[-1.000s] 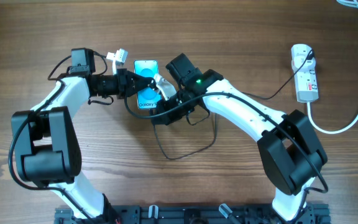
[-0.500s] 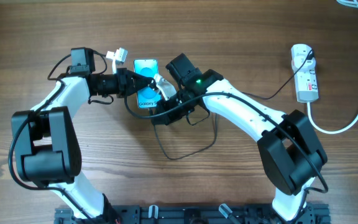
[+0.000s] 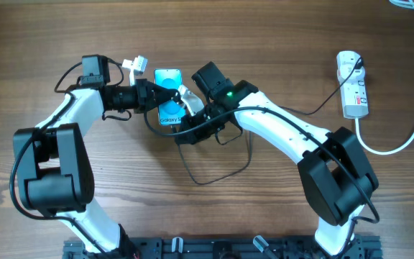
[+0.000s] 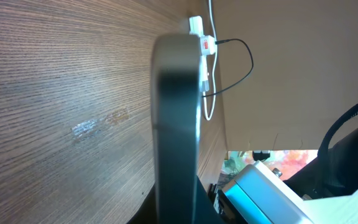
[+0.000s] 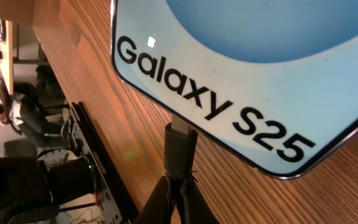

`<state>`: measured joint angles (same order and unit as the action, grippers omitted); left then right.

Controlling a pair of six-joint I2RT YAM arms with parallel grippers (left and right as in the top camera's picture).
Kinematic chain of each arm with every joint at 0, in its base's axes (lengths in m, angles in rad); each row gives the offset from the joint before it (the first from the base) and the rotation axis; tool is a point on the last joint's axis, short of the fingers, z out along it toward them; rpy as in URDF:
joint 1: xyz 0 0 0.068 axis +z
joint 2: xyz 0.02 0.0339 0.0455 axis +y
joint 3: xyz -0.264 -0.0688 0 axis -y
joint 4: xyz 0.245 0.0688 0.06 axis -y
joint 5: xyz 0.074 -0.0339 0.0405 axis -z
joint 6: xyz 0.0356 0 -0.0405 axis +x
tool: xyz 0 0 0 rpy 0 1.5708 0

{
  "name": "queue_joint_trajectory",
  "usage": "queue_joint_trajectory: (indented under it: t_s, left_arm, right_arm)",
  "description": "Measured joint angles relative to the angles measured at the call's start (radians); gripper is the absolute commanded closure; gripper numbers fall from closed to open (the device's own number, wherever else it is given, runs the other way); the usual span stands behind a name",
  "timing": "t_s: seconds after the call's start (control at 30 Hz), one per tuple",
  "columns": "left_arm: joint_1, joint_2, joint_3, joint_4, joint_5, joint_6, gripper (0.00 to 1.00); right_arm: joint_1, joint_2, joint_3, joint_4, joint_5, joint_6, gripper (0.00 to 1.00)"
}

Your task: Plug charger to phone and switch on socket

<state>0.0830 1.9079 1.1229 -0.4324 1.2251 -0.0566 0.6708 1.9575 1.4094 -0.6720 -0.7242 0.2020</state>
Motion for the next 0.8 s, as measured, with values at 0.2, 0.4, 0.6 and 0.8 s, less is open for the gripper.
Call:
queue_joint_trajectory:
  t_s: [0.2, 0.4, 0.6, 0.8]
  left_arm:
    - [0.000, 0.000, 0.000, 0.000, -0.010, -0.003, 0.96]
    - [0.000, 0.000, 0.000, 0.000, -0.014, -0.007, 0.96]
    - [0.000, 0.000, 0.000, 0.012, -0.017, -0.056, 0.96]
    - [0.000, 0.000, 0.000, 0.023, -0.017, -0.126, 0.96]
  right_arm:
    - [0.000, 0.000, 0.000, 0.000, 0.000, 0.009, 0.96]
    - [0.000, 0.000, 0.000, 0.000, 0.004, 0.046, 0.96]
    - [0.000, 0.000, 0.000, 0.000, 0.009, 0.070, 0.96]
    - [0.000, 0.000, 0.000, 0.000, 0.012, 0.079, 0.96]
